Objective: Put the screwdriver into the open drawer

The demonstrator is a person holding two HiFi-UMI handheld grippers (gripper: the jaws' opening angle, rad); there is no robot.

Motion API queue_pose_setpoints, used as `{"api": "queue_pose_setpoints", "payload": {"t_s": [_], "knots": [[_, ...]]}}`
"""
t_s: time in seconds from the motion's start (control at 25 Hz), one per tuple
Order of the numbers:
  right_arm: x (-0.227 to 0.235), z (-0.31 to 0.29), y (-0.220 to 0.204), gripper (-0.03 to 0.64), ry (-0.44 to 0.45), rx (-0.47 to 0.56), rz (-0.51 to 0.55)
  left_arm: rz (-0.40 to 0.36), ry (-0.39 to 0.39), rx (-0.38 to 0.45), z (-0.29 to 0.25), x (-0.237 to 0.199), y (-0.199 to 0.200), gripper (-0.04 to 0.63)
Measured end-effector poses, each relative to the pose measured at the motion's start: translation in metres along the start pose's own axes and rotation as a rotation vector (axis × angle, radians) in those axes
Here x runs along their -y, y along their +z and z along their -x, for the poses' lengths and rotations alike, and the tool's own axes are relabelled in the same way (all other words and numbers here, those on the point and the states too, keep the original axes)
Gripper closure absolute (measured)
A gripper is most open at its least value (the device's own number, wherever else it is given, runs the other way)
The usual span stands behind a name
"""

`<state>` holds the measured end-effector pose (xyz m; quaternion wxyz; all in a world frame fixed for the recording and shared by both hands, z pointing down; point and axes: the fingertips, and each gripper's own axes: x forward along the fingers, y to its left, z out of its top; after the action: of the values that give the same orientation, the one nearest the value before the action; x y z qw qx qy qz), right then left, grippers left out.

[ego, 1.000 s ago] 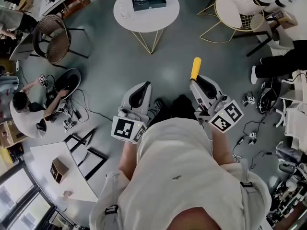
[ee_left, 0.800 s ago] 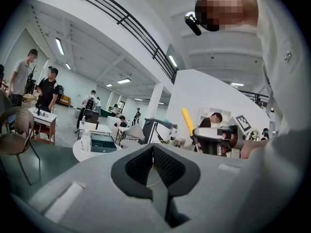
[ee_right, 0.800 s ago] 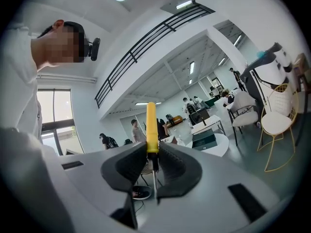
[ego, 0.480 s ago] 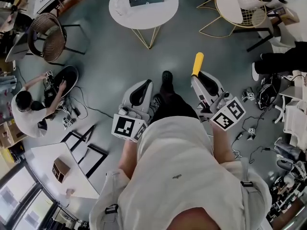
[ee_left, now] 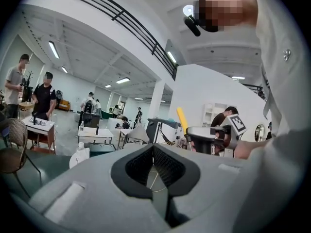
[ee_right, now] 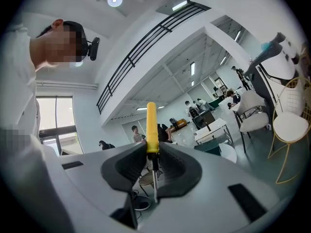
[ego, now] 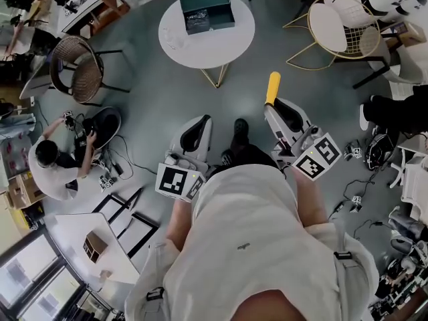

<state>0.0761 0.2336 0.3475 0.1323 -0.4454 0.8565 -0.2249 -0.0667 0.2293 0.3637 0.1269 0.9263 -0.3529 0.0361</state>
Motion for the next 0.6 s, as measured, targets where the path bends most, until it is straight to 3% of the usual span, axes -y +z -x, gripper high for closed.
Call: {"api": "queue_pose_setpoints", "payload": {"t_s": [0.32,0.6], "knots": [[0.045,-0.023,0.03,0.532,0.052,0.013,-0.008,-0.01,0.009,-0.004,-0.056,-0.003,0.015,0.584],[0.065,-0.034,0.037,0.532,0.072,0.002,-0.018,0.009,0.028,-0.017,-0.074,-0.002,0.017,0.584]]}}
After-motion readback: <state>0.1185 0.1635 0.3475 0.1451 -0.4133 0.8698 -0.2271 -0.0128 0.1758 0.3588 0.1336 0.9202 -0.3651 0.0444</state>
